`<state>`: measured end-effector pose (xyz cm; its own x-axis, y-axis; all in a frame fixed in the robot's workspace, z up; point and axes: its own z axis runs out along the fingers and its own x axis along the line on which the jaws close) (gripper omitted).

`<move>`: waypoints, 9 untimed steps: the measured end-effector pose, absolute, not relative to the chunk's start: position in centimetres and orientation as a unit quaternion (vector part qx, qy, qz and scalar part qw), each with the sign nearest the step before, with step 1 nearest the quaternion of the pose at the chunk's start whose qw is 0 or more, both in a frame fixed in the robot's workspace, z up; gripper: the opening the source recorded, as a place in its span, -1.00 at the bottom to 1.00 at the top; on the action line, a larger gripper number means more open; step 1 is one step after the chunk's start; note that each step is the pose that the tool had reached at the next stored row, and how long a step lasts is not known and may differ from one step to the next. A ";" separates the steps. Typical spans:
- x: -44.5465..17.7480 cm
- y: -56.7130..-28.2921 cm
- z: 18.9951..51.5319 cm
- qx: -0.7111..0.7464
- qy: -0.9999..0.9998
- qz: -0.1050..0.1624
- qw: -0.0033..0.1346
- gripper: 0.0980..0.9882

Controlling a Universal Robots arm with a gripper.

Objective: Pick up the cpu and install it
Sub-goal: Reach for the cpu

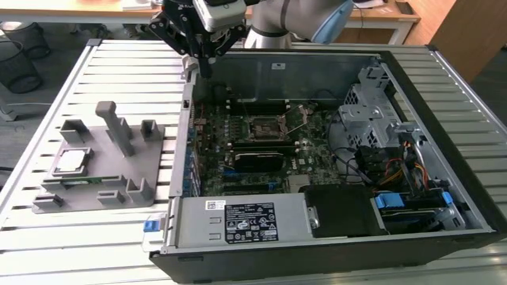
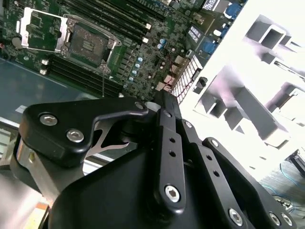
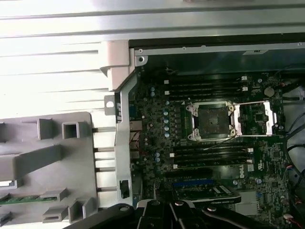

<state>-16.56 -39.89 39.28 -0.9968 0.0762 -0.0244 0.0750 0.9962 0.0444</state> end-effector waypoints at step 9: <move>-19.8 -39.9 39.2 0.038 0.999 0.022 0.013 -0.98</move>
